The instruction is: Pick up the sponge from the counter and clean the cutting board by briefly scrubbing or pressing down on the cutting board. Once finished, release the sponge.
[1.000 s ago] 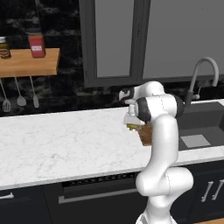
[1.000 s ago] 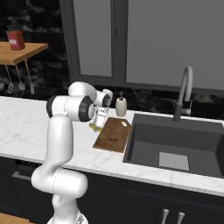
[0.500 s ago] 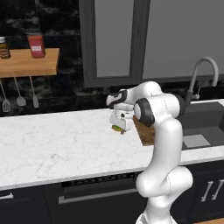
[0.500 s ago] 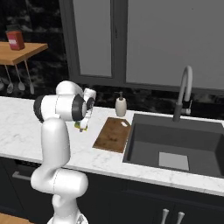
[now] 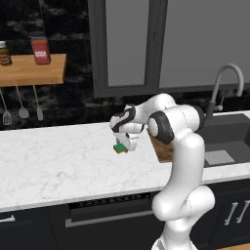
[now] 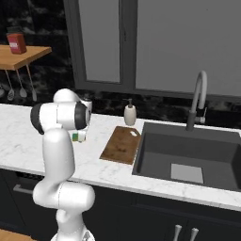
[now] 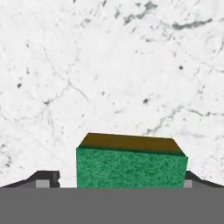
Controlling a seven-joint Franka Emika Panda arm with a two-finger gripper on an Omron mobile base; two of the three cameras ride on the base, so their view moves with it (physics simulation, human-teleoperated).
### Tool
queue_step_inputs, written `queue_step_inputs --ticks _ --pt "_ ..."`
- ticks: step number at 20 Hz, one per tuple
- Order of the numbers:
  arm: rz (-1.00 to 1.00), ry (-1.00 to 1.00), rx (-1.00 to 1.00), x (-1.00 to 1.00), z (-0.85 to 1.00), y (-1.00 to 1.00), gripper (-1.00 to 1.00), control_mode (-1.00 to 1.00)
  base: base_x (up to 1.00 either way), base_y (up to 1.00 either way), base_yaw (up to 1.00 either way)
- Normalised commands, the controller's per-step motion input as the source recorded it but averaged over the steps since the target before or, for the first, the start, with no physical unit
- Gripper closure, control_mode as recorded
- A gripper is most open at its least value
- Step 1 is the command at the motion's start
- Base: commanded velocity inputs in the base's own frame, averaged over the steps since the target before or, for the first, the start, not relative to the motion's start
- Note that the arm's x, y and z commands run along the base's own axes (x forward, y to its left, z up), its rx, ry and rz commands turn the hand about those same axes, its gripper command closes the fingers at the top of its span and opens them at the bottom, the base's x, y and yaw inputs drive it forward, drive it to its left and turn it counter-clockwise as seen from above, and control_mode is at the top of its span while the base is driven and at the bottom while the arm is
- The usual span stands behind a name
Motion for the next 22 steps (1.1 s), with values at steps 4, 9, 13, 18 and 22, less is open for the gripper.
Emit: queue_step_inputs --ticks 4,9,13,18,22 --pt "0.0 0.0 0.0 0.25 0.32 -0.01 -1.0 -1.0 0.0 0.0 0.0" --pt "0.0 -0.29 0.05 -0.39 0.98 -0.53 -1.0 -1.0 0.0 0.0 0.0" --pt "0.0 -0.46 0.06 -0.97 0.99 -0.91 -1.0 -1.0 0.0 0.0 0.0" --pt "-0.05 -0.35 0.0 -1.0 0.94 -1.0 -1.0 -1.0 0.0 0.0 0.0" --pt "-0.06 -0.16 -0.07 -1.0 0.76 -0.98 -1.0 -1.0 0.0 0.0 0.0"
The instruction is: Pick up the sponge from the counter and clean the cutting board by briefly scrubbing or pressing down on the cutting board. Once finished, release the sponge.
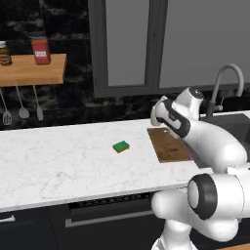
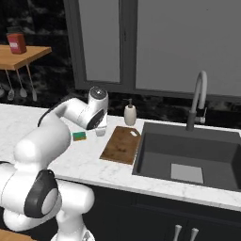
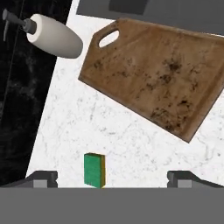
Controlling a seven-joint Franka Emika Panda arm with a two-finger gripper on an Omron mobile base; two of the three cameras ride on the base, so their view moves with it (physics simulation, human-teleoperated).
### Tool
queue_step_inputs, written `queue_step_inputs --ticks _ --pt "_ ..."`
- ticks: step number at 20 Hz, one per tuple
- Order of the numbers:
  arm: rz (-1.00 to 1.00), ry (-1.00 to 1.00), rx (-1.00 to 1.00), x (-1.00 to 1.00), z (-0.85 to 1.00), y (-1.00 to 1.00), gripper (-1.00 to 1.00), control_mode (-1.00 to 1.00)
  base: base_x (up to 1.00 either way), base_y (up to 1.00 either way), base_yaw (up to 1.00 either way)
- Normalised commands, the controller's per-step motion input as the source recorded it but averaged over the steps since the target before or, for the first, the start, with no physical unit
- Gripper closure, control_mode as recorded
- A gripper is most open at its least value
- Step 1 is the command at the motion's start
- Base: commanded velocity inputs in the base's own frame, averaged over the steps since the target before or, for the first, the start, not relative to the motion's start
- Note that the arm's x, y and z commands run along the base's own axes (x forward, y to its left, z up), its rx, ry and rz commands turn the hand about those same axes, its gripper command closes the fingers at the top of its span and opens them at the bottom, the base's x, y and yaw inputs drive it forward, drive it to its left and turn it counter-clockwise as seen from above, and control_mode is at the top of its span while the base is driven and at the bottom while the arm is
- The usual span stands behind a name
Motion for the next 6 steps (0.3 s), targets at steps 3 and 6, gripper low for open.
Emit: queue_step_inputs --ticks 3,6 --pt "-0.05 0.0 -0.18 -1.0 0.41 -0.81 -1.0 -1.0 0.0 0.0 0.0" --pt "-0.05 0.14 -0.32 -1.0 0.02 -0.52 -1.0 -1.0 0.0 0.0 0.0"
